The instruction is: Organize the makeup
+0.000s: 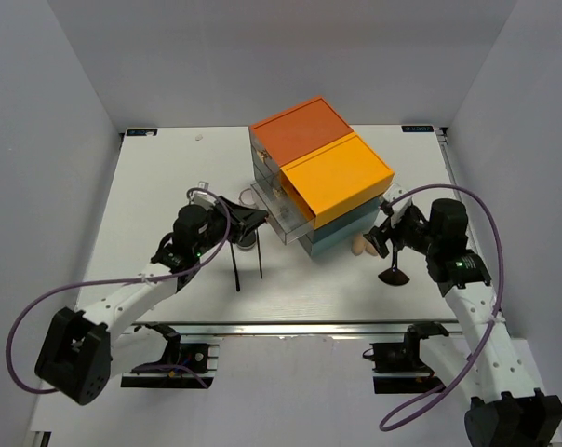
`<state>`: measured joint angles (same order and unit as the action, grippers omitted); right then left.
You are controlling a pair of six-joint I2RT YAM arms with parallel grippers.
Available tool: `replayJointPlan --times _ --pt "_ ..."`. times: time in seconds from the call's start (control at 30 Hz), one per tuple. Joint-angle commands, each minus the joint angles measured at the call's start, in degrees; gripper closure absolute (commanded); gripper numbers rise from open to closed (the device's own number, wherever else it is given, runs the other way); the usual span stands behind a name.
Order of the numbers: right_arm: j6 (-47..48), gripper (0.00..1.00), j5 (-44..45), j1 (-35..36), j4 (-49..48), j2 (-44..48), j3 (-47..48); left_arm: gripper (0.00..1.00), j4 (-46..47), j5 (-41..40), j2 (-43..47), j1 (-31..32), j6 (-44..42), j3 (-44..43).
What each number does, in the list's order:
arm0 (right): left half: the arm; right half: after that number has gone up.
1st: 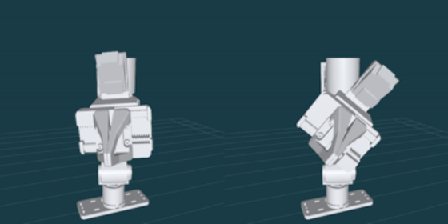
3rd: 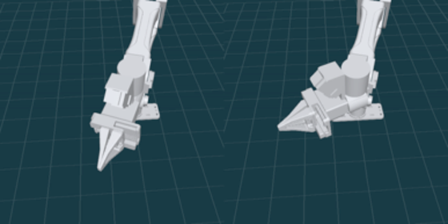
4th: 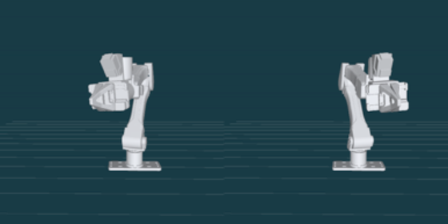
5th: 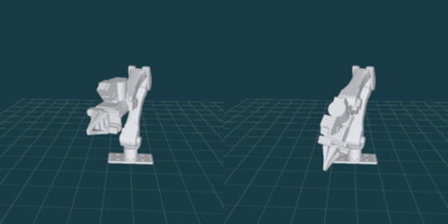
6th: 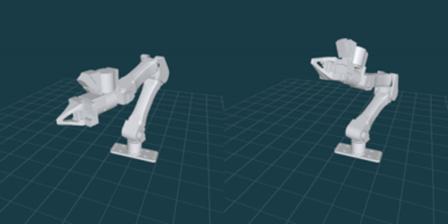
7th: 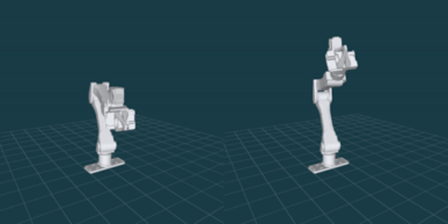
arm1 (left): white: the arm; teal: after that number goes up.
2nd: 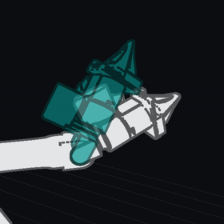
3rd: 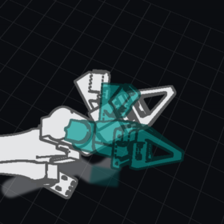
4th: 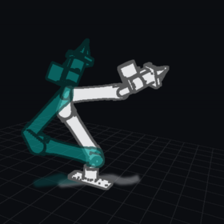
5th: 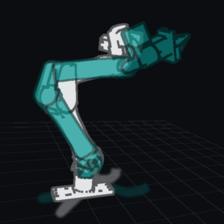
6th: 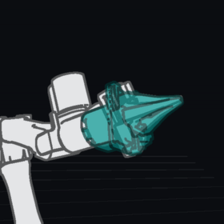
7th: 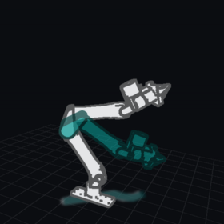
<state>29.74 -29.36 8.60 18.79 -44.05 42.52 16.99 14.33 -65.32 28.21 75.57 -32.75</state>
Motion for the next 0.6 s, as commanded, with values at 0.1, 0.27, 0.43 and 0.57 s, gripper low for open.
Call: replayJointPlan --times 0.1,0.27,0.43,0.57 --pt "-4.75 0.20 9.15 -0.34 1.19 -4.29 -5.68 0.29 -10.75 -1.84 8.27 0.27 -2.53 4.10" --pt "-14.07 0.34 17.22 -0.51 -4.89 -9.11 -8.77 0.12 -11.98 -2.81 8.54 0.27 -4.46 1.30" --pt "-19.80 0.50 19.97 -1.83 -5.95 -17.90 -6.85 0.11 -18.64 -7.99 13.18 0.27 -7.54 -2.14" --pt "-23.84 0.57 19.26 -1.83 -5.08 -25.19 -2.90 0.10 -26.90 -15.19 19.24 0.18 -10.35 -3.90"
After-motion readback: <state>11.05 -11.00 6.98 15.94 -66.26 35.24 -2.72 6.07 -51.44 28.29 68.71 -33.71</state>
